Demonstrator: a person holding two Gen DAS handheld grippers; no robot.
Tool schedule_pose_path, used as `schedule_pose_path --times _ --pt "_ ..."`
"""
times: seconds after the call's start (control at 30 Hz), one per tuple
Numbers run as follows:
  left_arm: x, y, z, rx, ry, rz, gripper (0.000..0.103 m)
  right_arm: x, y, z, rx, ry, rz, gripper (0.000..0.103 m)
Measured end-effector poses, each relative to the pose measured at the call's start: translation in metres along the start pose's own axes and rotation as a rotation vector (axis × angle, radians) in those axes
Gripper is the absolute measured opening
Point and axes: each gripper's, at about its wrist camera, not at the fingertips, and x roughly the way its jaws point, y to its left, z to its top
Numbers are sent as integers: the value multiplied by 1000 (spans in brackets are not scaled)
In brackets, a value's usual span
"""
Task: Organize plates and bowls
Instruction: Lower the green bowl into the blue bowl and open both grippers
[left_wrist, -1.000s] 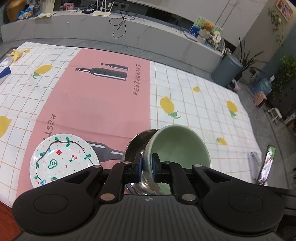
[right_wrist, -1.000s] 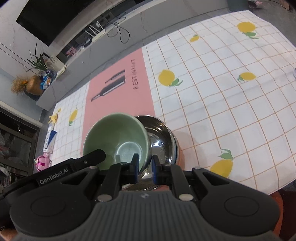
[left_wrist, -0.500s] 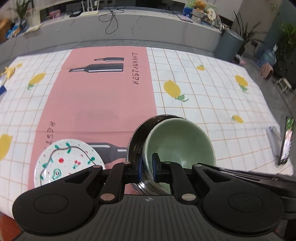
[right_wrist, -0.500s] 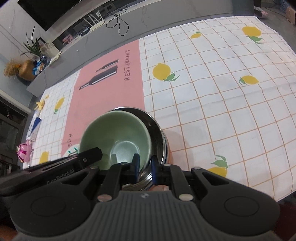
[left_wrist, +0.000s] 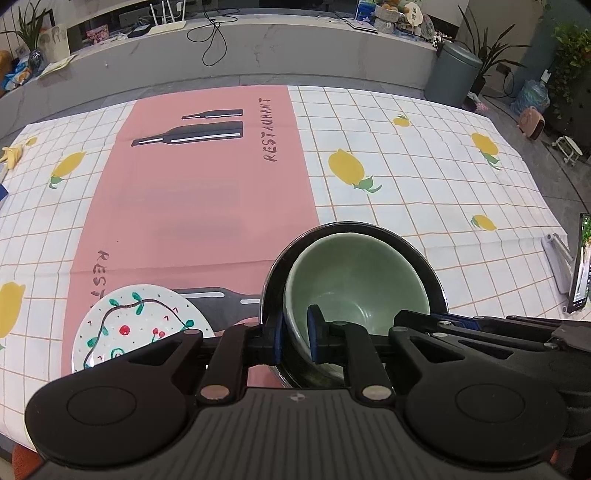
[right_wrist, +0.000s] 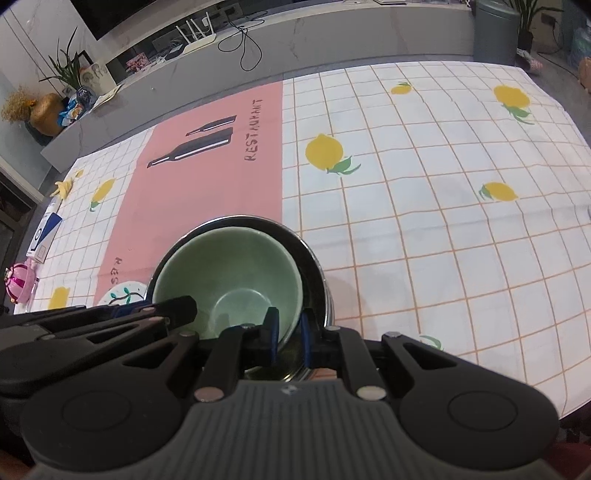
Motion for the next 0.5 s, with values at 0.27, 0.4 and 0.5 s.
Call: schedule_pose_path --times 0.27,0.4,0.5 --pt "-10 3 3 1 -31 -17 26 -16 6 4 -23 -50 -13 27" --pt "-19 1 5 16 -51 -20 32 -24 9 5 -42 -74 -37 33" --pt "-28 2 4 29 -87 -1 43 -32 7 4 -44 -111 -32 40"
